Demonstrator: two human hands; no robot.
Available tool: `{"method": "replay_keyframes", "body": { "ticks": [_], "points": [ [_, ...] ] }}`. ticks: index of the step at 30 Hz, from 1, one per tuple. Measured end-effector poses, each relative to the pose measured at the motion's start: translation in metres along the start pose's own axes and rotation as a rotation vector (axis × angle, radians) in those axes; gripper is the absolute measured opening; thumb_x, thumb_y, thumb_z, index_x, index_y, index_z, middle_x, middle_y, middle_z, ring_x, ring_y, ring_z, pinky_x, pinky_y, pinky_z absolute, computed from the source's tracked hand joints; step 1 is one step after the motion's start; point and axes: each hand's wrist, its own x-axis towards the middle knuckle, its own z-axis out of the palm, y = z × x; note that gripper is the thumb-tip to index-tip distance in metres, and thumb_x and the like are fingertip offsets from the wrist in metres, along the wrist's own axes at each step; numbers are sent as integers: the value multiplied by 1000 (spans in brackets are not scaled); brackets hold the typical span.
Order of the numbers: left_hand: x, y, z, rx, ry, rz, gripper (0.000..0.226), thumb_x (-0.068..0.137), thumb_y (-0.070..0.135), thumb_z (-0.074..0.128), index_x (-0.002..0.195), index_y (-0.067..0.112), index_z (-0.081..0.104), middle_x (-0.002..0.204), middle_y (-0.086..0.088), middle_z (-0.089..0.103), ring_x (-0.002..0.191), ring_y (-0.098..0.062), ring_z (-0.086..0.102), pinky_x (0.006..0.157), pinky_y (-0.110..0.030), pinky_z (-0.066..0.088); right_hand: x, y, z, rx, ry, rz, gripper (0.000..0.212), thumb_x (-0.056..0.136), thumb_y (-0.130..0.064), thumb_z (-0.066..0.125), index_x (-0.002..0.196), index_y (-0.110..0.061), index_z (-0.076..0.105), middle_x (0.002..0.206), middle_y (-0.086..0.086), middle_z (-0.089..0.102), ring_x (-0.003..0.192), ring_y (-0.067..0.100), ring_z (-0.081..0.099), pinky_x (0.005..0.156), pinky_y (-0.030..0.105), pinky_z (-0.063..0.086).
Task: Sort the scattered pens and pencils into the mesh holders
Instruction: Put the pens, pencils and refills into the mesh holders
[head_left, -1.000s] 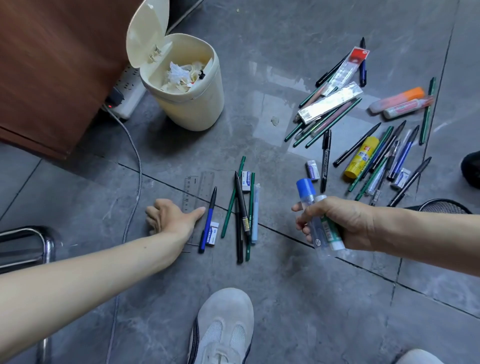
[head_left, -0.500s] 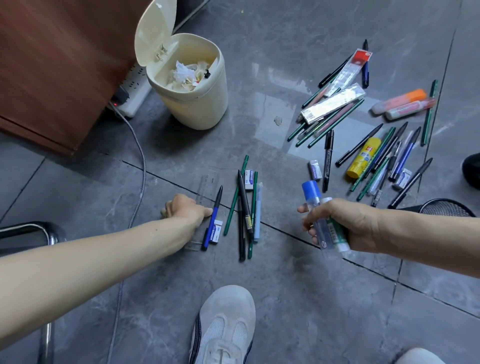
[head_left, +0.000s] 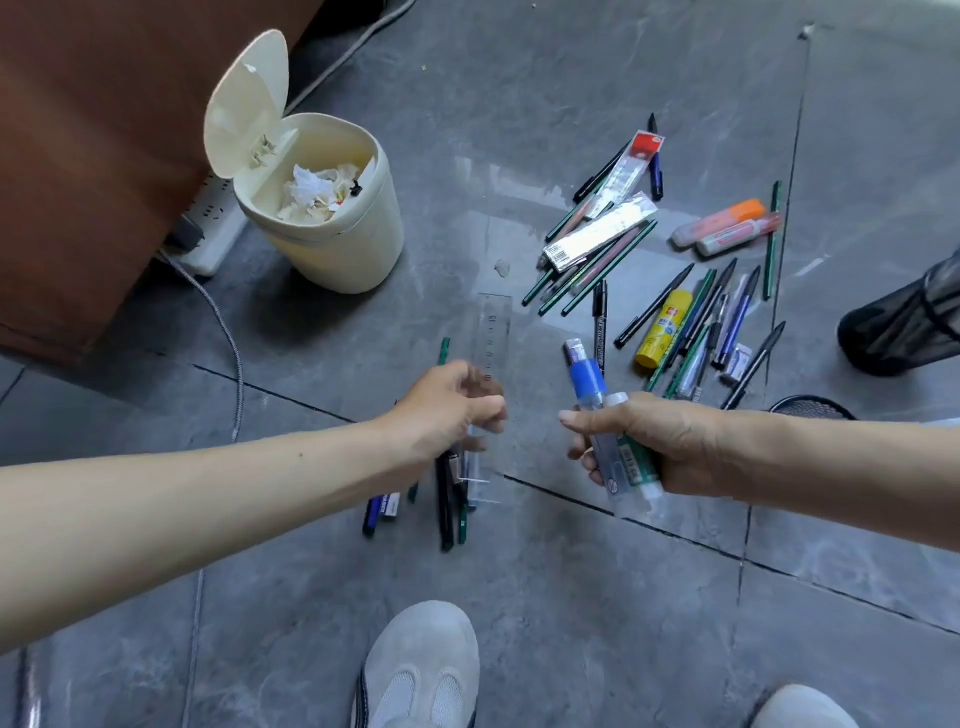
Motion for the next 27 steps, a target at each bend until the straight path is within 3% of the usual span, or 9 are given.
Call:
{"method": "replay_keyframes", "body": {
  "ticks": [2, 5, 8, 10, 14, 18, 22, 27],
  "points": [
    [-2, 20, 19, -42, -177, -24, 13, 87, 2, 60, 87, 12, 53, 76, -5, 63, 66, -12, 62, 54, -24, 51, -11, -14, -4, 35, 12, -110, 33, 69, -22, 75, 92, -9, 54, 66, 5, 63, 51, 14, 58, 50, 24, 51],
    [-3, 52, 47, 36, -377, 32, 17, 85, -2, 61, 95, 11, 54, 75, -1, 60, 66, -12, 60, 60, -26, 50, -34, -33, -14, 137, 70, -317, 25, 66, -21, 74, 85, -13, 60, 63, 2, 62, 50, 12, 57, 48, 22, 49],
    [3, 83, 74, 125, -489, 137, 21, 85, -4, 60, 97, 11, 53, 75, -1, 60, 68, -13, 59, 59, -26, 51, -58, -42, -37, 203, 209, -470, 26, 71, -8, 72, 95, -12, 62, 73, 7, 63, 59, 16, 58, 56, 24, 49],
    [8, 99, 91, 225, -503, 190, 16, 88, 1, 60, 98, 12, 55, 79, -2, 61, 68, -11, 60, 57, -23, 50, -73, -45, -56, 192, 330, -554, 28, 75, 1, 70, 100, -11, 62, 80, 11, 62, 66, 20, 59, 63, 28, 49],
    [25, 119, 125, 405, -419, 347, 9, 93, 14, 55, 94, 19, 63, 75, 4, 59, 68, -6, 55, 58, -20, 45, -94, -50, -86, 159, 443, -732, 27, 74, 9, 70, 87, -13, 63, 68, 4, 59, 50, 10, 55, 48, 20, 45],
    [43, 140, 158, 464, -367, 480, 15, 90, 10, 59, 79, 20, 62, 68, 5, 57, 58, -5, 50, 45, -11, 38, -103, -50, -111, 236, 546, -793, 31, 74, 15, 66, 90, -11, 59, 58, -3, 60, 46, 8, 55, 47, 20, 45],
    [56, 137, 183, 433, -384, 507, 17, 86, 3, 62, 77, 16, 54, 69, -1, 61, 53, -5, 58, 46, -18, 44, -105, -37, -125, 229, 631, -818, 34, 75, 20, 58, 91, -9, 57, 63, 1, 56, 46, 8, 51, 47, 20, 44],
    [61, 123, 206, 434, -455, 524, 13, 86, 6, 62, 79, 16, 57, 72, -4, 64, 59, -11, 66, 52, -23, 49, -107, -15, -142, 142, 715, -849, 36, 74, 21, 56, 85, -13, 57, 67, 4, 57, 50, 9, 51, 50, 20, 44]
  ]
}}
